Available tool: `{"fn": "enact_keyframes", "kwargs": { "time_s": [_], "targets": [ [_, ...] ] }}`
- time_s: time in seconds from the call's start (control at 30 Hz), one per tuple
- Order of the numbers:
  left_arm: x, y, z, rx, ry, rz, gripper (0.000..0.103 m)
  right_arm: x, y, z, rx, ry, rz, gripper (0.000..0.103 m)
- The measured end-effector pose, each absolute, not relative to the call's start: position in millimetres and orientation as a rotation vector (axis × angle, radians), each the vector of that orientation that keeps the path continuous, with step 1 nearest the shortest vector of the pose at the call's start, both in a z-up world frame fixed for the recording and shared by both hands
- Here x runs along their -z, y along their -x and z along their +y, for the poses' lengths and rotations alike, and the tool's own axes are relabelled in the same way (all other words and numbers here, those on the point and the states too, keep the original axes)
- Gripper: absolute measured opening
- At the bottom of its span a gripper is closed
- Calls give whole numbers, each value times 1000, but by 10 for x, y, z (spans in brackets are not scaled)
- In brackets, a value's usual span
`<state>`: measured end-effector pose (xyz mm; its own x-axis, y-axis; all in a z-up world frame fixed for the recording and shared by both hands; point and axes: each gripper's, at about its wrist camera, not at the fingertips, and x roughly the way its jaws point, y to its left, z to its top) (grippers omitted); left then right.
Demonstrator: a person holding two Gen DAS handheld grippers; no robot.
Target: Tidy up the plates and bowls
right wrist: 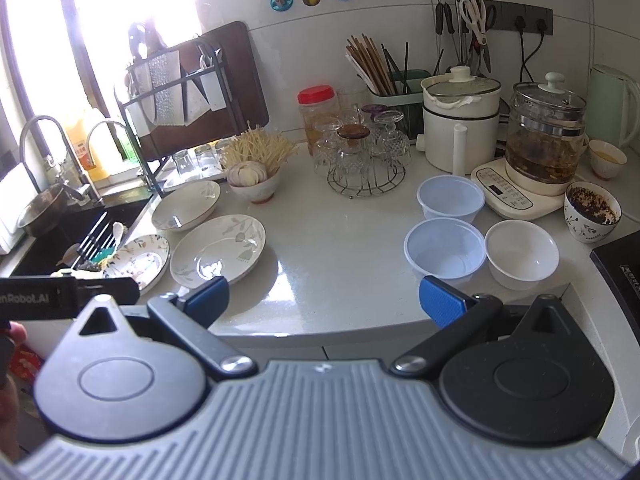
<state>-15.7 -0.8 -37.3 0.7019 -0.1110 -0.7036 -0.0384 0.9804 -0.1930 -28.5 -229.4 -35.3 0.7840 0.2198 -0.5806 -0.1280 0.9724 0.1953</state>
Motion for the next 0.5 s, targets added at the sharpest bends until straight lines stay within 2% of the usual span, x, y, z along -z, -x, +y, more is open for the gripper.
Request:
{"fn": "enact_keyframes", "kwargs": {
  "time_s": [0.5],
  "targets": [
    [345, -484, 386, 118, 154, 796, 101, 324, -72, -1981, -156, -201, 623, 103]
  ]
}}
